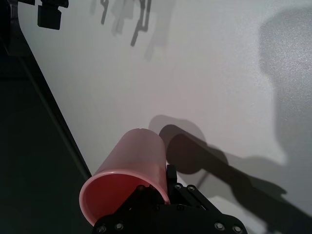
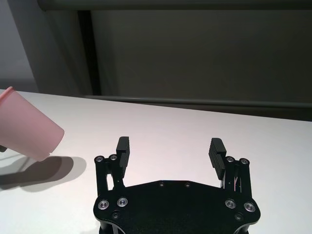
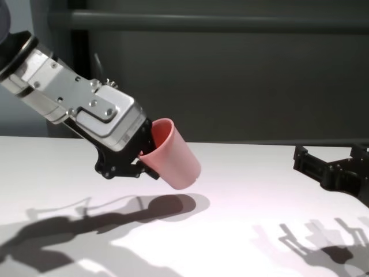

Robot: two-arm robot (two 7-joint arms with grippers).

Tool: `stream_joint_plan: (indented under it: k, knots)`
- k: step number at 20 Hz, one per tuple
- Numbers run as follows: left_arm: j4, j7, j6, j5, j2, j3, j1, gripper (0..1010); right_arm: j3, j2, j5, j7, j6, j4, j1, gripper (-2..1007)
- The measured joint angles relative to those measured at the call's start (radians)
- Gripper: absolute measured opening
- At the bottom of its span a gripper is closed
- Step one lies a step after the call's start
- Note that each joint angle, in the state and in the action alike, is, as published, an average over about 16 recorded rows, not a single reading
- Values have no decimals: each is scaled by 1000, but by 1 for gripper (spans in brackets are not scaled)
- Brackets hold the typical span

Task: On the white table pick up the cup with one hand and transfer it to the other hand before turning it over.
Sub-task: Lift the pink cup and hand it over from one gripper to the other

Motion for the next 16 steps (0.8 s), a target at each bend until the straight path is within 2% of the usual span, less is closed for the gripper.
stream_joint_plan:
  k: [3,9,16]
  knots:
    - [-7,18,9,-66,12,-29,21,43,0,0,0,0,0,0,0,1002]
    - [-35,70,28,-226,36,-105,79,38,0,0,0,0,0,0,0,1002]
    - [-70,129,49,-466,41,-228,169,38,0,0,0,0,0,0,0,1002]
